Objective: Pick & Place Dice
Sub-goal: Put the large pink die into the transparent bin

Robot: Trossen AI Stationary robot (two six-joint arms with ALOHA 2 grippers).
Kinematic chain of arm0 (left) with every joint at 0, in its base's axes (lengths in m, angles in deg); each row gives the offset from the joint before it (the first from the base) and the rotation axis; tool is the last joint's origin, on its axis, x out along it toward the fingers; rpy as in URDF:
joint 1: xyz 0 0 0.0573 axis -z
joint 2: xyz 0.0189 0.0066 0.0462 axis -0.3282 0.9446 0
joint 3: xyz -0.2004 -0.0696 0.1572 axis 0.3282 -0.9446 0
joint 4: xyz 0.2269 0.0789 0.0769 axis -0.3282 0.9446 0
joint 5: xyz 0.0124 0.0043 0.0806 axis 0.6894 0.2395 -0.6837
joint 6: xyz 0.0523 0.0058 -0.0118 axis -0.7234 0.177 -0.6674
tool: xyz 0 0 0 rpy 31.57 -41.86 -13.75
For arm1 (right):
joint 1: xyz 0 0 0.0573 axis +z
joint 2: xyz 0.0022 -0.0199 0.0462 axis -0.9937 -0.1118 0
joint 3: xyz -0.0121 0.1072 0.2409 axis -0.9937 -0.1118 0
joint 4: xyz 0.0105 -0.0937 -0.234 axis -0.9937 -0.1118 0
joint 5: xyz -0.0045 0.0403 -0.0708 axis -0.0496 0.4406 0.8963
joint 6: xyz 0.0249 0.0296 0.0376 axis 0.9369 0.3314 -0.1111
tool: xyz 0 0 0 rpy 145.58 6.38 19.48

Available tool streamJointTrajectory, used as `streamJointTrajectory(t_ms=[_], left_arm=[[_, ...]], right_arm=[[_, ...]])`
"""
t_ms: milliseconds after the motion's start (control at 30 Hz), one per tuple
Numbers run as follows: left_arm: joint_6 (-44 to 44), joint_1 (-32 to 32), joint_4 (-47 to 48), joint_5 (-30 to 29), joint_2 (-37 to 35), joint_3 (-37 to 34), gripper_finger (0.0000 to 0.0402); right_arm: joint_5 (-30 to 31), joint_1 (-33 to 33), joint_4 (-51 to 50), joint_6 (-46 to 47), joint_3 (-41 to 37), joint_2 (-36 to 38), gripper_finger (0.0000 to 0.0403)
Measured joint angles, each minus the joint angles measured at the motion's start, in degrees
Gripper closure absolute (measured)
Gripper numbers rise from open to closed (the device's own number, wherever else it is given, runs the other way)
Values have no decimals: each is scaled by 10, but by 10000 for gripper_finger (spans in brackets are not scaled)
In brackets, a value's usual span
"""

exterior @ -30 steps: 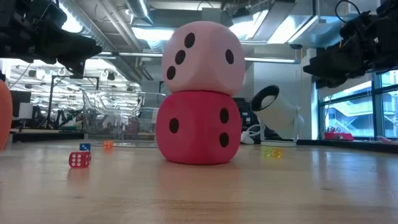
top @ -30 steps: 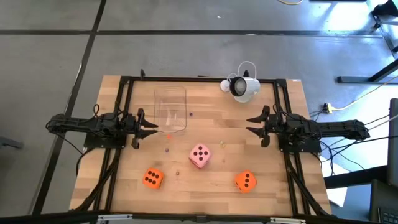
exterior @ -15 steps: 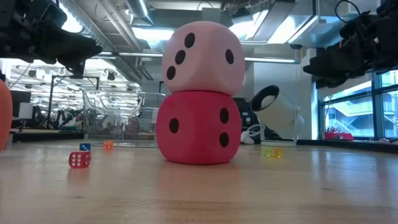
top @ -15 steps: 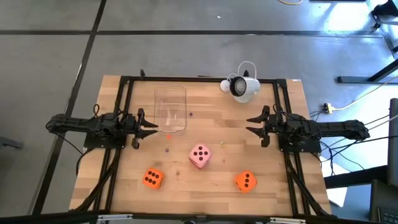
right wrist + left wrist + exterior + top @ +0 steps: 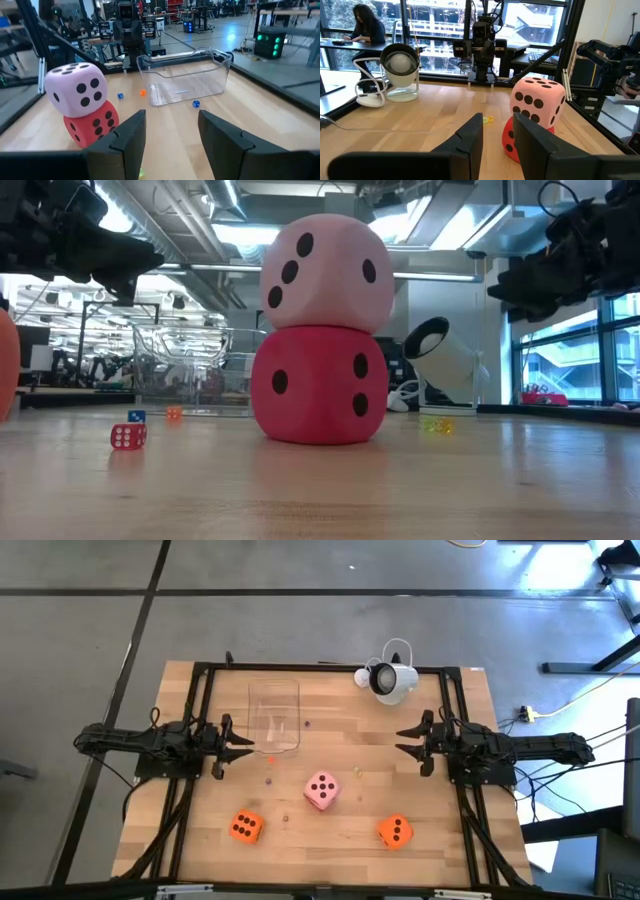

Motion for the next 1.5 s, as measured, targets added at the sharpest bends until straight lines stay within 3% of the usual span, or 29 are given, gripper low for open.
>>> streamJointTrajectory(t_ms=[200, 400, 567, 700, 1033, 1500], left_arm=[[-12, 0, 0, -3, 0, 0, 299], [-92, 0, 0, -4, 0, 0, 299], [-129, 0, 0, -4, 0, 0, 299], [-83, 0, -1, -4, 0, 0, 299], [82, 0, -7, -3, 0, 0, 299], [74, 0, -60, -10, 0, 0, 292]], right_arm=[[0, 0, 0, 97, 0, 0, 223], [0, 0, 18, 182, 0, 0, 223], [60, 0, 51, 186, 0, 0, 223], [92, 0, 56, 224, 0, 0, 223], [95, 0, 56, 259, 0, 0, 223], [118, 0, 86, 240, 0, 0, 223]])
